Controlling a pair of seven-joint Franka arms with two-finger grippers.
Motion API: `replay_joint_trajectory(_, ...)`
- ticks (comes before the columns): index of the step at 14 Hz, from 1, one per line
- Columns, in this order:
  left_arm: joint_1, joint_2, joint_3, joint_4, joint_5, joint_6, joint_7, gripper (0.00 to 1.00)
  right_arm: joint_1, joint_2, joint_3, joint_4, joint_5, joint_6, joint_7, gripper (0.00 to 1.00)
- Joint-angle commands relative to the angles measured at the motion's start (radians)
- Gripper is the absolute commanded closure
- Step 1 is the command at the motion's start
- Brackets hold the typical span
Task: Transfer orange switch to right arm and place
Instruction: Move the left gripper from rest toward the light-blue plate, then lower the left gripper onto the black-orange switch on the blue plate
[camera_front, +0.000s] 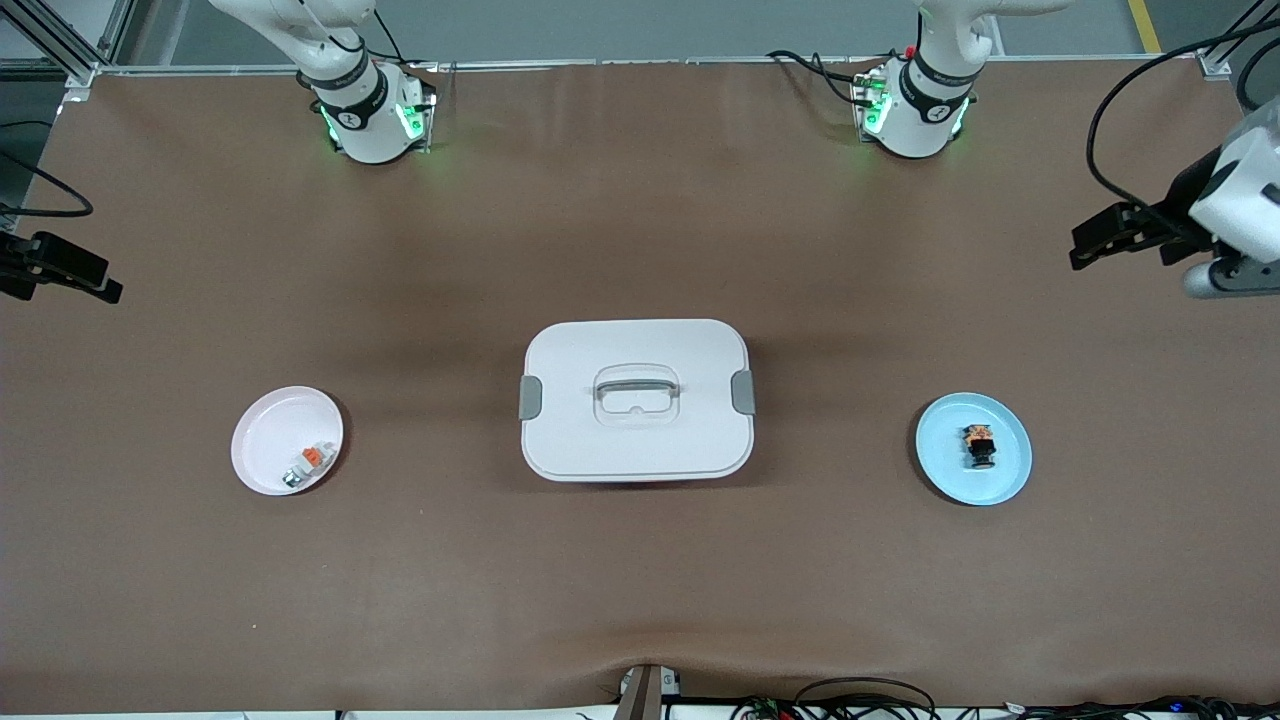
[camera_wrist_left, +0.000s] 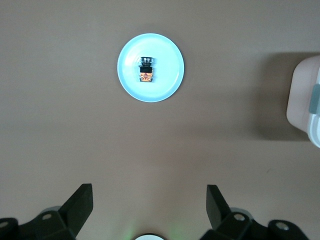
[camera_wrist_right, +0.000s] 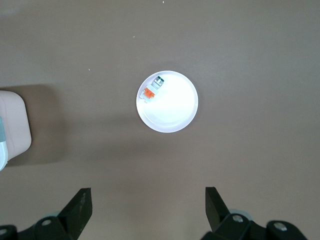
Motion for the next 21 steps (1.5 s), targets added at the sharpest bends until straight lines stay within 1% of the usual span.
replay_joint_trajectory(1, -0.003, -0.003, -0.004, -0.066, 0.016, 0.070, 0.096, 0.00, 0.000, 0.004, -0.001, 0.018, 0.012, -0.011, -0.002, 0.00)
replay_joint_trajectory(3, 0.001, -0.003, -0.004, -0.115, 0.018, 0.117, 0.196, 0.00, 0.000, 0.004, -0.001, 0.018, 0.012, -0.011, -0.002, 0.00)
replay_joint_trajectory(6, 0.007, 0.012, -0.003, -0.161, 0.050, 0.176, 0.366, 0.00, 0.000, 0.004, -0.001, 0.018, 0.012, -0.011, -0.002, 0.00)
replay_joint_trajectory(9, 0.041, 0.061, -0.003, -0.163, 0.053, 0.182, 0.509, 0.00, 0.001, 0.004, -0.001, 0.018, 0.012, -0.011, -0.002, 0.00)
replay_joint_trajectory(10, 0.047, 0.084, -0.001, -0.151, 0.063, 0.185, 0.558, 0.00, 0.000, 0.004, -0.001, 0.018, 0.012, -0.011, -0.002, 0.00)
replay_joint_trajectory(11, 0.047, 0.106, -0.001, -0.135, 0.103, 0.188, 0.625, 0.00, 0.000, 0.006, -0.001, 0.018, 0.012, -0.011, -0.002, 0.00)
replay_joint_trajectory(13, 0.070, 0.120, -0.003, -0.152, 0.116, 0.211, 0.658, 0.00, 0.001, 0.006, -0.001, 0.018, 0.012, -0.011, -0.002, 0.00)
replay_joint_trajectory(15, 0.080, 0.121, -0.003, -0.205, 0.117, 0.290, 0.682, 0.00, 0.003, 0.006, -0.001, 0.018, 0.012, -0.011, -0.002, 0.00)
replay_joint_trajectory(18, 0.083, 0.123, -0.001, -0.311, 0.120, 0.497, 0.828, 0.00, 0.001, 0.006, -0.001, 0.018, 0.012, -0.011, -0.002, 0.00)
replay_joint_trajectory(19, 0.081, 0.133, -0.003, -0.327, 0.122, 0.530, 0.854, 0.00, 0.001, 0.006, -0.001, 0.018, 0.012, -0.011, -0.002, 0.00)
replay_joint_trajectory(21, 0.075, 0.159, -0.003, -0.327, 0.125, 0.541, 0.874, 0.00, 0.001, 0.006, -0.001, 0.018, 0.012, -0.011, -0.002, 0.00)
